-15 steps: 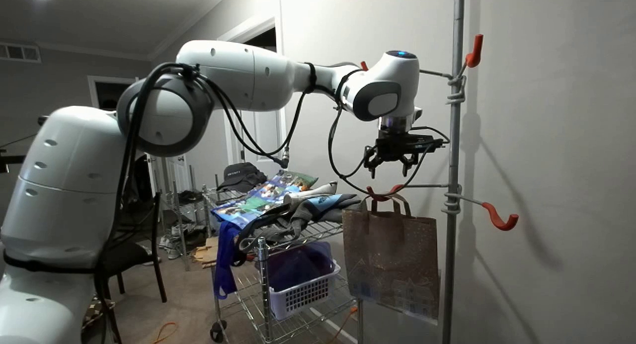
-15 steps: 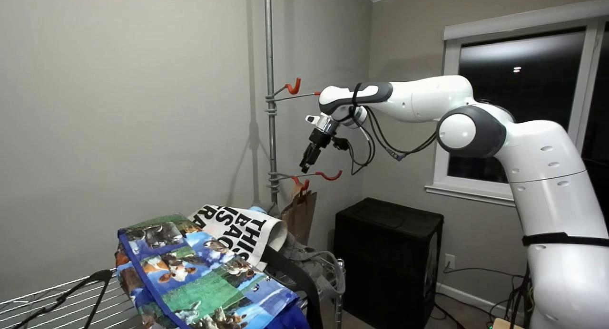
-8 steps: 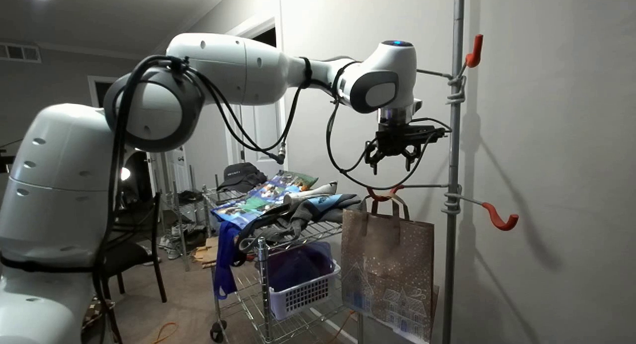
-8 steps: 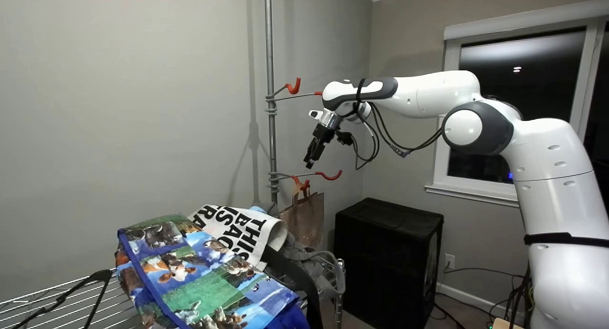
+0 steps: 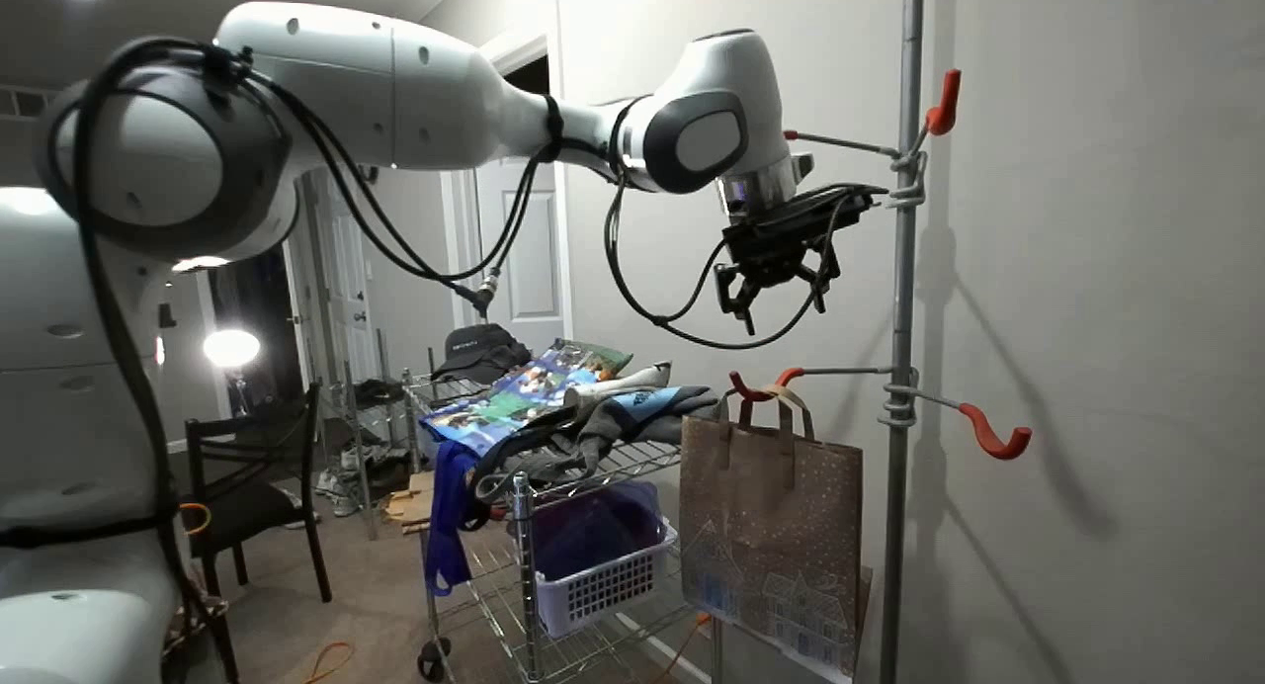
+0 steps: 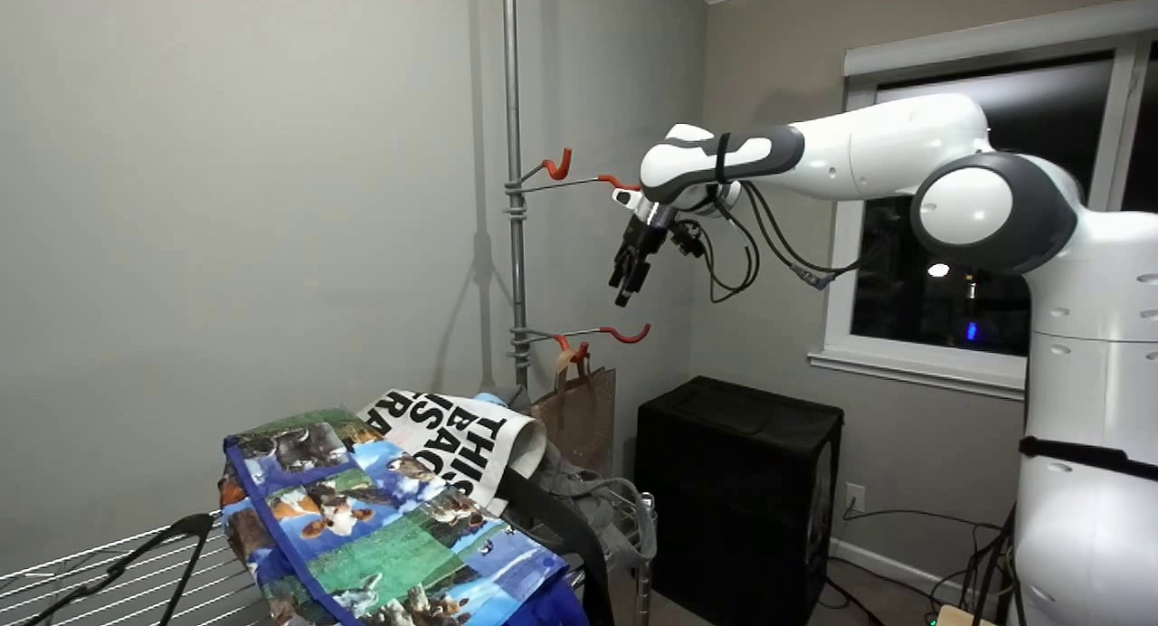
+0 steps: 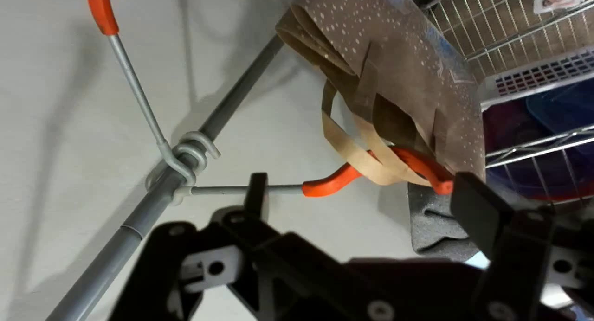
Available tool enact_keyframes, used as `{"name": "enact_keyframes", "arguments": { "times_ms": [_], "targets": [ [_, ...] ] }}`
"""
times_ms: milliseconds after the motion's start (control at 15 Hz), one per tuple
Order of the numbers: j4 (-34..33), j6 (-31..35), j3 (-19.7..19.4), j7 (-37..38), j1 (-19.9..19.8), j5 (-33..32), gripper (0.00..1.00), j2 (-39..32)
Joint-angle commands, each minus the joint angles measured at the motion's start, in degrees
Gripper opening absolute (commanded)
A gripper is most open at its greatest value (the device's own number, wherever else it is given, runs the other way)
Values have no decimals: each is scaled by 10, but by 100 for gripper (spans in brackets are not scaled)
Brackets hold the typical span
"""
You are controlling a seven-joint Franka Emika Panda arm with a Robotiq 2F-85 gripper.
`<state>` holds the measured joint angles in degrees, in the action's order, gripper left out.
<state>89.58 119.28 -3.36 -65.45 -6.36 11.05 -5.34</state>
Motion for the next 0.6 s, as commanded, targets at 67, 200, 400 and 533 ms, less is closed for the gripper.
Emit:
{"name": "enact_keyframes", "arguments": {
  "times_ms": [67,200,400,533],
  "targets": [
    [137,51,-1,-20,9,-73,100,110],
    [174,54,-2,-39,16,-92,100,143],
    [219,55,-5,-78,31,-108,100,186],
    [247,55,-7,-95,40,-117,100,211]
  ]
}}
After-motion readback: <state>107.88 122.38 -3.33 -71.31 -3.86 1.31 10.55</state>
